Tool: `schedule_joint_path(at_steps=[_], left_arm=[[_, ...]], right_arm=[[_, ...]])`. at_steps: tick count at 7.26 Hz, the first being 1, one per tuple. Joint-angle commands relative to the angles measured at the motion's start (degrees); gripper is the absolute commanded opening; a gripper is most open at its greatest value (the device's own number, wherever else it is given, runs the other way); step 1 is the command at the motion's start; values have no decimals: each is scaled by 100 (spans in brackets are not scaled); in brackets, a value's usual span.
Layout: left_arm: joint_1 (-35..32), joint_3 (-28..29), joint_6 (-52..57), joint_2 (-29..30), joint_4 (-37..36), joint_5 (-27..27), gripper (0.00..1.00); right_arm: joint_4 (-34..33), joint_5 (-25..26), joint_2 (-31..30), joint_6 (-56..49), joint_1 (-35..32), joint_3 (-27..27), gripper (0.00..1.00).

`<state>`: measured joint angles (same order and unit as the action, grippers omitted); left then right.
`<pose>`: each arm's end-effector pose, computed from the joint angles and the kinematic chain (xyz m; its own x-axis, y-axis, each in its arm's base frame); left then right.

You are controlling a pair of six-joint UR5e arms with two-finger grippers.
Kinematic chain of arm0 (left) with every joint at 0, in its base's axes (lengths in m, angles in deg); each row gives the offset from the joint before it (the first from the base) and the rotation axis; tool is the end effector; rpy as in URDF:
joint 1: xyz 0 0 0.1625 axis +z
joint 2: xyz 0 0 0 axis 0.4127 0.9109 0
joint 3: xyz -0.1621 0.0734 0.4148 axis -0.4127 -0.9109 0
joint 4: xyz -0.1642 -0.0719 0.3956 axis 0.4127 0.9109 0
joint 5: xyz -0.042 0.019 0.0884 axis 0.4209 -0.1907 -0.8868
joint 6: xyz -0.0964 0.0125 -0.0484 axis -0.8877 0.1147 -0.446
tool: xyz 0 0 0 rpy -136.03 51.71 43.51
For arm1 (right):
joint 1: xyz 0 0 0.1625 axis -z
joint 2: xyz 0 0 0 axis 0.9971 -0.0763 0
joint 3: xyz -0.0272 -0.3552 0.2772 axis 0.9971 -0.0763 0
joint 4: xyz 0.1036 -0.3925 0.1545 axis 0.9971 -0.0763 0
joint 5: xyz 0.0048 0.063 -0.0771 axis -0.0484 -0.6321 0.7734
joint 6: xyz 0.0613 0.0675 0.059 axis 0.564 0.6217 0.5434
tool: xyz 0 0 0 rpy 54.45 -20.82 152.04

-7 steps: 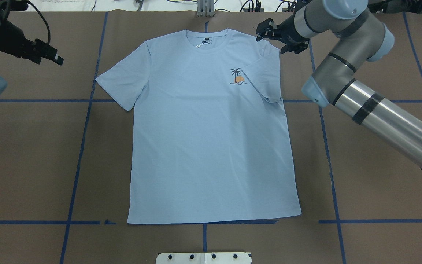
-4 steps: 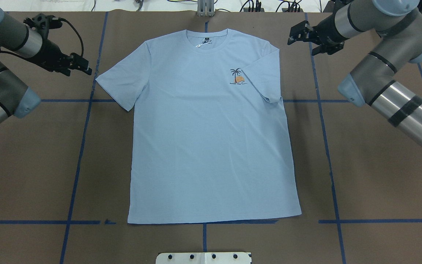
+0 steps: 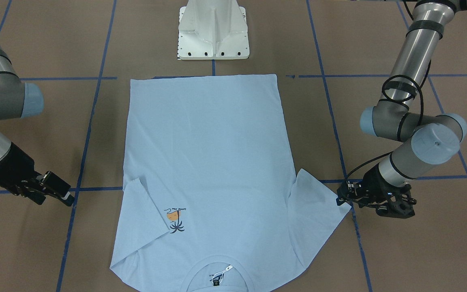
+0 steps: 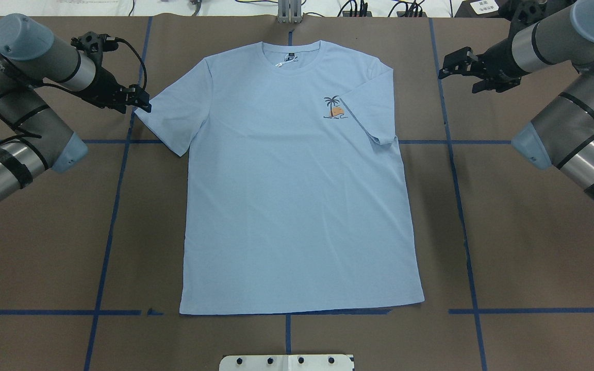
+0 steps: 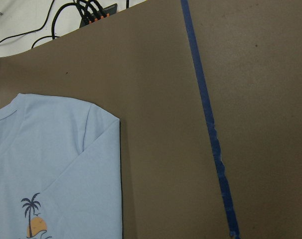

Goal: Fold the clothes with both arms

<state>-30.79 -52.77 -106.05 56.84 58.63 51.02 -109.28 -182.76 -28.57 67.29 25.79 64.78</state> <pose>0.3964 -0.6916 0.4971 0.5344 0.0952 -0.8399 0.1027 0.9790 0.1763 -0.2945 -0.6516 0.4417 0.4320 0.1628 0.8870 -0.3578 0.9338 0.0029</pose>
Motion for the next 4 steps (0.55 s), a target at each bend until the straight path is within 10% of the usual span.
schedule_joint_path(at_steps=[1, 4], left_arm=[[67, 85, -1, 47, 54, -42, 75], [85, 200, -1, 48, 169, -42, 68]], right_arm=[[0, 9, -34, -3, -3, 5, 100], [0, 97, -95, -3, -3, 40, 100]])
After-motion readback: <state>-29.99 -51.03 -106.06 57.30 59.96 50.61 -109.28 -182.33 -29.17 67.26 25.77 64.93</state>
